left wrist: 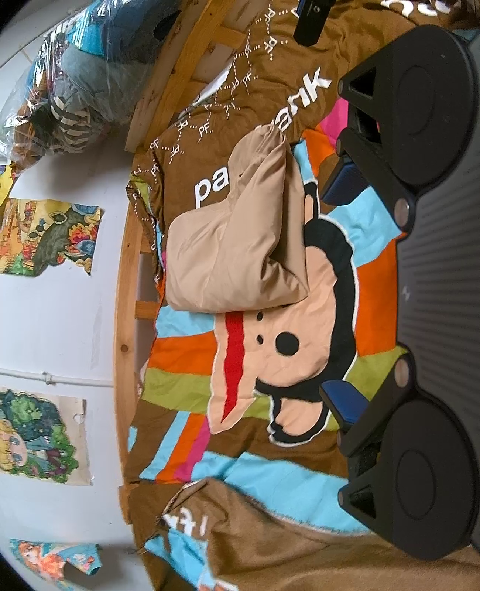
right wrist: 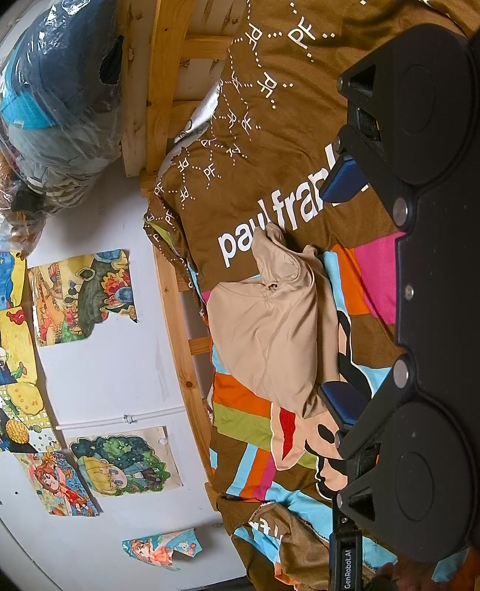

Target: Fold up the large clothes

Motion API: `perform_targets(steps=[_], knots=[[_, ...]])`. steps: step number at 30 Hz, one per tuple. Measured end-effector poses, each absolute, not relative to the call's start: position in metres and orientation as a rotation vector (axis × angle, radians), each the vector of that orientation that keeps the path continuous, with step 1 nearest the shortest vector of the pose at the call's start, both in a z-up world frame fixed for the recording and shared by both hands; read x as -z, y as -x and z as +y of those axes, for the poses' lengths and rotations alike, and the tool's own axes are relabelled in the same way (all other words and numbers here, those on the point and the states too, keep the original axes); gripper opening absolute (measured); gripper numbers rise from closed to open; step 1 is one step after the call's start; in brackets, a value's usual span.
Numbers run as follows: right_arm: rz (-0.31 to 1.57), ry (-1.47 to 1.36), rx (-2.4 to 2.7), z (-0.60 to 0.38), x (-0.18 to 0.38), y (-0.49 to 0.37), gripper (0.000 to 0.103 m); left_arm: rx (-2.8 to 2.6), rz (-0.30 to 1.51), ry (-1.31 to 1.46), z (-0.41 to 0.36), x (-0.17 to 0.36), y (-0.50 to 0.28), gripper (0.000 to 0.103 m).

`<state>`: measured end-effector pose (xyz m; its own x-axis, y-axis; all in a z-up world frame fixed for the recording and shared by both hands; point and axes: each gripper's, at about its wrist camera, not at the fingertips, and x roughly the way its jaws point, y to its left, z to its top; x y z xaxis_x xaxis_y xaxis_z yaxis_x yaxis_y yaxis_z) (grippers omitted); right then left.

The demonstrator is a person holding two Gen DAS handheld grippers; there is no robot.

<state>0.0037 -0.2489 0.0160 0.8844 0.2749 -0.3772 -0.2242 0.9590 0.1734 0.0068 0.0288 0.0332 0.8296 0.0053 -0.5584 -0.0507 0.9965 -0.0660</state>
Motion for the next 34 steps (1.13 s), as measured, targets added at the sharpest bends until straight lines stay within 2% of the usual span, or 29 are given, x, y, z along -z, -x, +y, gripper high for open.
perform_targets(steps=[34], knots=[[0.457,-0.143,-0.233,-0.2483,-0.0106,-0.0079,0.102,-0.073,0.653,0.110,0.0358,-0.0267,-0.0122,0.102]])
